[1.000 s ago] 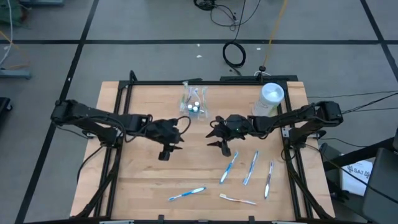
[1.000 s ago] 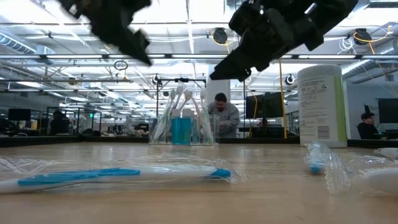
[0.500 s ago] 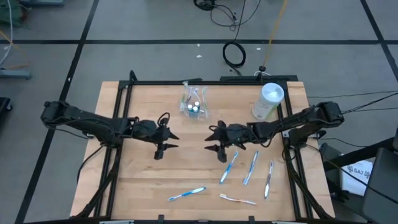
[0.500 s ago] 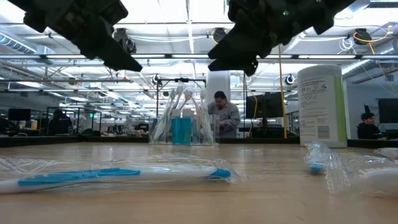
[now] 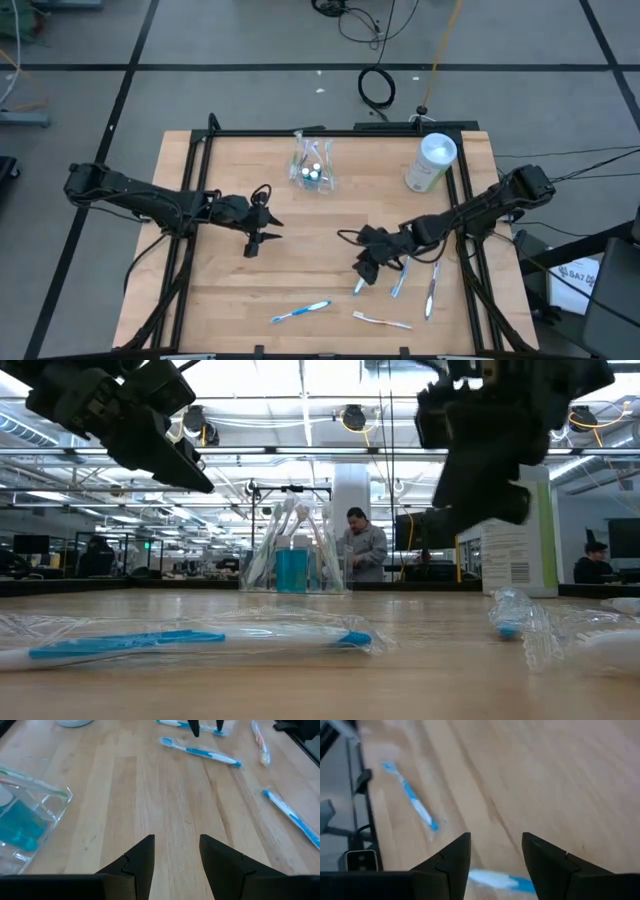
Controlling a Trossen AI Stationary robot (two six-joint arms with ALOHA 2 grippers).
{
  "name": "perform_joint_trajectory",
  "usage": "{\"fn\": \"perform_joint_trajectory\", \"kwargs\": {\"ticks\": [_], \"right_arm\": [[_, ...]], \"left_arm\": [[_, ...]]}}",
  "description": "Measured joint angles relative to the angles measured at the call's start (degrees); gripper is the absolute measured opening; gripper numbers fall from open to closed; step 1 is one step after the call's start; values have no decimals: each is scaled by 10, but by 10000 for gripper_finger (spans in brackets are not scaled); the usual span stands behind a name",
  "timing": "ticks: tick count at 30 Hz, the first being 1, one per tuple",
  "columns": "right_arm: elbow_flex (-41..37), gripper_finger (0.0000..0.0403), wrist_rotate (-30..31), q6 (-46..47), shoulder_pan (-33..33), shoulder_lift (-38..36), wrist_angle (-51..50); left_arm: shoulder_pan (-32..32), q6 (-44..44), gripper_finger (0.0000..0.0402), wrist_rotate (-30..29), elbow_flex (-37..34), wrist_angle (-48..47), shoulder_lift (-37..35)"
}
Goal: Pick & Place toothbrushing station
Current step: Put the middle blue toothbrush into the right section of the organizer
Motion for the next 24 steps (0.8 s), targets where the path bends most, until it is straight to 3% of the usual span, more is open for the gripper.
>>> {"fn": "perform_joint_trajectory", "kwargs": {"ticks": [7, 12, 24], "right_arm": [[-33, 171, 2, 185, 1, 1, 1], [-61, 171, 0, 255, 1, 1, -1], [-89, 171, -1, 277, -20, 1, 14]], "left_arm": [[0, -9, 161, -2, 0, 0, 0], [0, -17, 161, -2, 0, 0, 0], [0, -15, 161, -2, 0, 0, 0]]}}
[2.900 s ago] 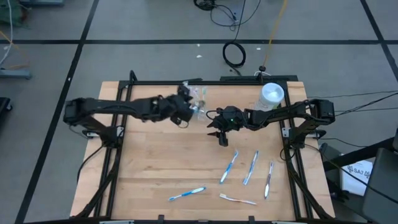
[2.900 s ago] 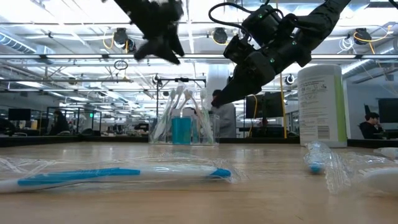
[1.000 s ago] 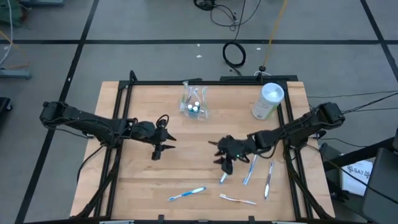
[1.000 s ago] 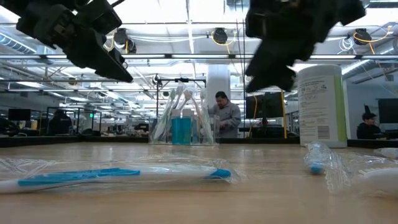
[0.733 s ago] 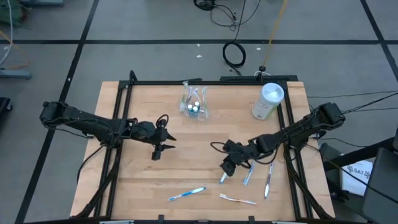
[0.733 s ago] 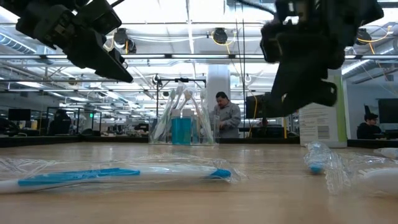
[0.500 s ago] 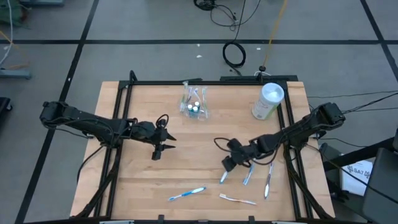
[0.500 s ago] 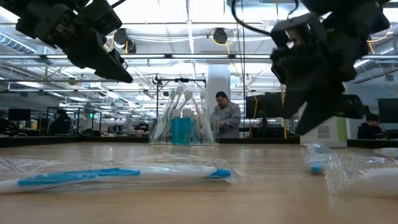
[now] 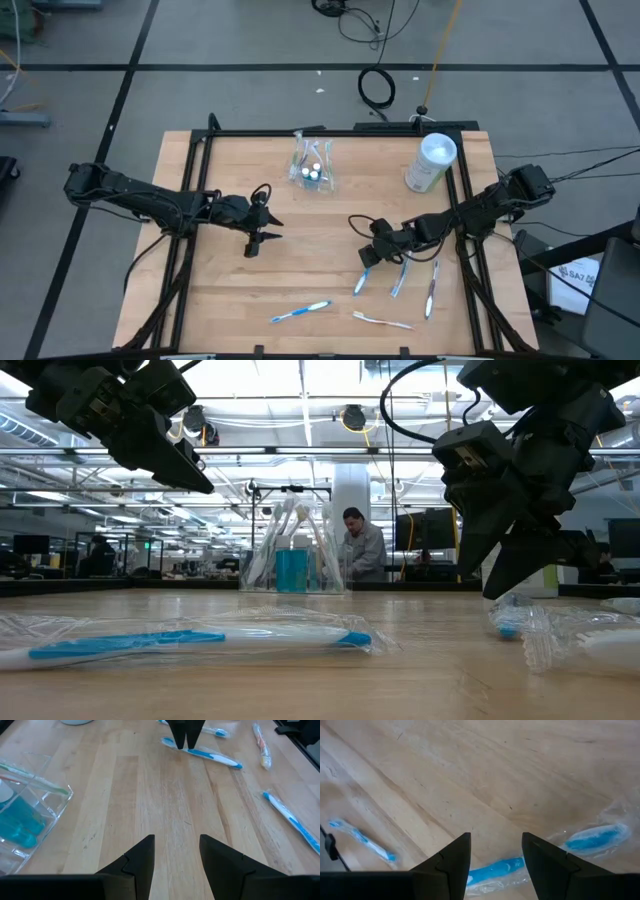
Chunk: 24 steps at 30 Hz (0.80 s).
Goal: Pick & Place toothbrushing station
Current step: Put the middle blue toothbrush into the right section of the organizer
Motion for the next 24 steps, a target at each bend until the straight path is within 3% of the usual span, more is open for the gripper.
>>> {"fn": "perform_joint_trajectory", "kwargs": {"ticks": [13, 24], "right_arm": [[2, 171, -42, 43, -1, -64, -14], [-1, 171, -46, 98, -1, -40, -74]], "left_arm": [[0, 0, 161, 0, 0, 0, 0], [0, 1, 161, 0, 0, 0, 0]]}}
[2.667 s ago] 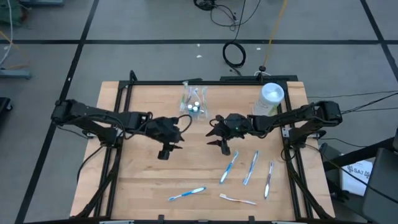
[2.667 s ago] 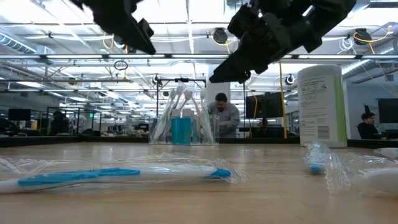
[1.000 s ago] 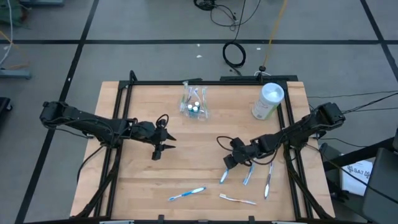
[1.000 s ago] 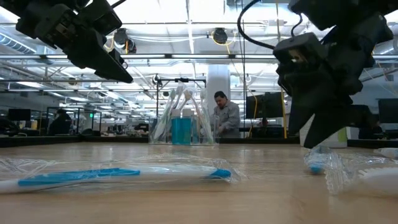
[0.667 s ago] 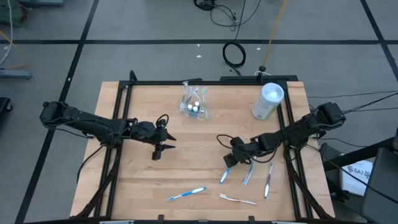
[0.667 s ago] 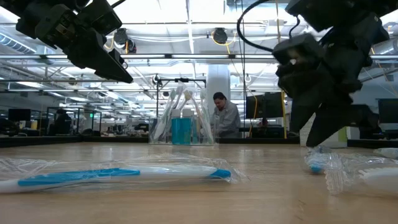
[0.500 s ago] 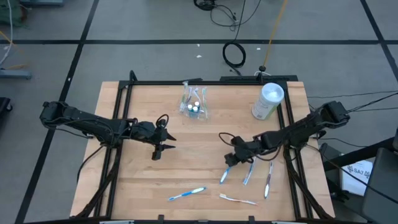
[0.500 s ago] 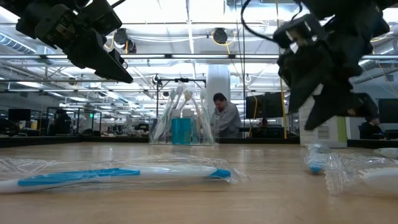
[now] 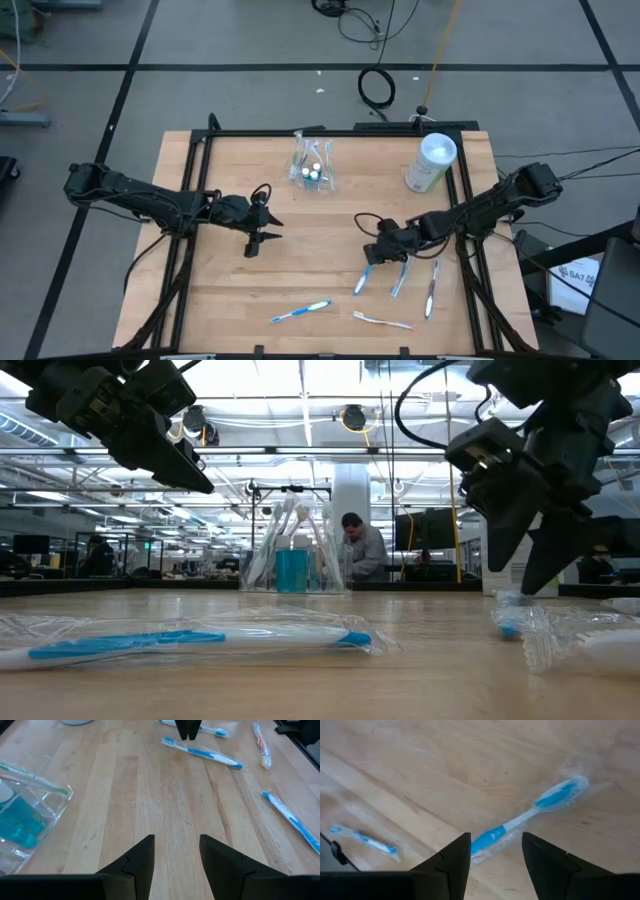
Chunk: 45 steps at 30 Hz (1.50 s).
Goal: Pick & Place toothbrushing station
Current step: Put the middle blue toothbrush into the right section of the organizer
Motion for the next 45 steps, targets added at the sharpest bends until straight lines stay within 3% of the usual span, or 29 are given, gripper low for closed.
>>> {"fn": "perform_joint_trajectory", "kwargs": {"ticks": [6, 10, 18, 23, 37, 45], "right_arm": [[-28, 171, 5, 41, 0, 0, 2], [-61, 171, 44, 62, -4, -2, 23], [-110, 171, 73, 7, -35, -1, 142], [-115, 167, 77, -19, -49, -1, 144], [-116, 77, 82, -151, -74, 0, 137], [-117, 24, 83, -173, -74, 0, 137]], "left_arm": [[0, 0, 161, 0, 0, 0, 0], [0, 0, 161, 0, 0, 0, 0], [0, 0, 161, 0, 0, 0, 0], [0, 0, 161, 0, 0, 0, 0], [0, 0, 161, 0, 0, 0, 0], [0, 0, 161, 0, 0, 0, 0]]}}
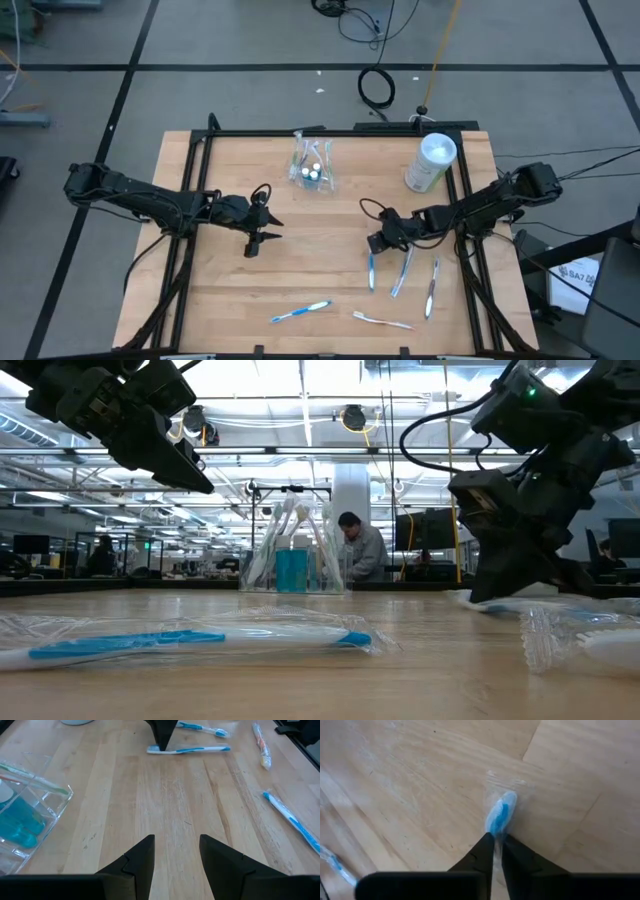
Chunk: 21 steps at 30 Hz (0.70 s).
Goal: Pick & Place toothbrushing station
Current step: Put the middle blue toothbrush into the right section of the organizer
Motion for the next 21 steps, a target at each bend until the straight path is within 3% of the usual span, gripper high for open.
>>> {"fn": "perform_joint_trajectory", "kwargs": {"ticks": [7, 16, 21], "right_arm": [[-2, 4, 24, -63, 0, 2, 51], [-2, 1, 42, -166, -4, 1, 194], [-1, 1, 42, -256, -21, 1, 290]], "left_arm": [[0, 0, 161, 0, 0, 0, 0], [0, -5, 161, -3, 0, 0, 0], [0, -19, 161, -36, 0, 1, 0]]}}
